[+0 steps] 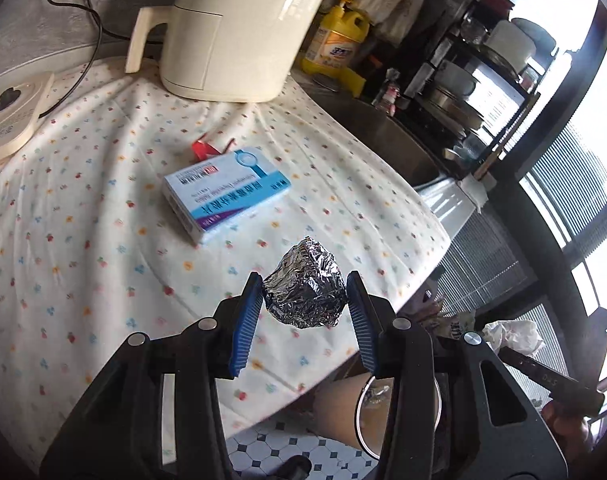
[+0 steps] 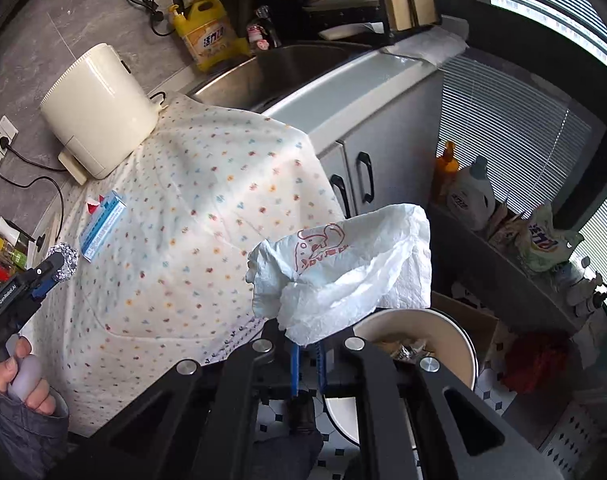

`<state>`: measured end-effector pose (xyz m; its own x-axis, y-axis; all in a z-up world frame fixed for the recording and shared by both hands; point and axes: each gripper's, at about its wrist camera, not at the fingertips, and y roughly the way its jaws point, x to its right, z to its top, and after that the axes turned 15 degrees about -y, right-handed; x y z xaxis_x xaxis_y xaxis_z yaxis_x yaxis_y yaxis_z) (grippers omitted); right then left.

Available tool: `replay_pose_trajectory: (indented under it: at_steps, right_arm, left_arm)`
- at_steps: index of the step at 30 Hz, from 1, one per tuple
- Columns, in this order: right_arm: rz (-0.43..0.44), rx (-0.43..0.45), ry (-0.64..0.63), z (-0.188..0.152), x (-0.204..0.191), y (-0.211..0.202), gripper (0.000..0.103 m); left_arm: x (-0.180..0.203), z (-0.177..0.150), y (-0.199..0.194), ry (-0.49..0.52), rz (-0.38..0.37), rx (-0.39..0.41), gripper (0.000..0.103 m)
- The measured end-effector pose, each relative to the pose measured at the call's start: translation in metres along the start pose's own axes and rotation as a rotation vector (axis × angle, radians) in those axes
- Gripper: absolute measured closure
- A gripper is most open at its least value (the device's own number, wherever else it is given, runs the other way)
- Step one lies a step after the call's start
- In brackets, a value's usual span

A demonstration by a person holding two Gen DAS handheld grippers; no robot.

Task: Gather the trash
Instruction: 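Carry both items over the white bin and open the right tool to drop the plastic bag, then open the left tool to drop the foil ball into the bin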

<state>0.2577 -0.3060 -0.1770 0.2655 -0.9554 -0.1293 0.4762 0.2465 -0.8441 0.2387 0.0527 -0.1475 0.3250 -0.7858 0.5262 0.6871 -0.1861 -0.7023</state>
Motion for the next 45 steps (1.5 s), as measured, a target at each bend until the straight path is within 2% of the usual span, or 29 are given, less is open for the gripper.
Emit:
replay_pose_trajectory:
  at_steps: [6, 15, 18, 19, 20, 22, 24, 28, 36, 45]
  right_arm:
    - [0.006, -0.122, 0.028, -0.044, 0.032, 0.028, 0.093]
    - [-0.011, -0.268, 0.014, -0.096, 0.063, 0.062, 0.092]
    - [-0.015, -0.308, 0.002, -0.109, 0.07, 0.073, 0.073]
    - [-0.022, -0.323, -0.002, -0.115, 0.072, 0.077, 0.061]
    - [-0.028, -0.335, -0.002, -0.119, 0.074, 0.079, 0.058]
    - [-0.025, -0.356, 0.008, -0.128, 0.081, 0.083, 0.058]
    - [-0.021, -0.36, 0.013, -0.134, 0.086, 0.08, 0.059]
    - [-0.035, -0.34, 0.025, -0.142, 0.101, 0.066, 0.052]
    - [-0.098, -0.261, 0.124, -0.153, 0.146, 0.018, 0.041]
    - [-0.179, -0.197, 0.233, -0.18, 0.186, -0.035, 0.04]
  left_arm:
    - [0.029, -0.041, 0.01, 0.038, -0.027, -0.051, 0.06]
    - [0.044, -0.103, 0.026, 0.036, -0.017, -0.111, 0.06]
    - [0.047, -0.126, 0.036, 0.039, -0.009, -0.144, 0.06]
    - [0.049, -0.133, 0.039, 0.042, -0.006, -0.155, 0.06]
    - [0.051, -0.141, 0.042, 0.044, -0.004, -0.167, 0.06]
    - [0.054, -0.153, 0.046, 0.052, -0.001, -0.186, 0.06]
    - [0.057, -0.163, 0.051, 0.057, 0.001, -0.204, 0.06]
    - [0.07, -0.18, 0.065, 0.074, -0.002, -0.245, 0.06]
    - [0.119, -0.216, 0.099, 0.176, -0.054, -0.352, 0.059]
    - [0.16, -0.266, 0.14, 0.263, -0.099, -0.5, 0.059]
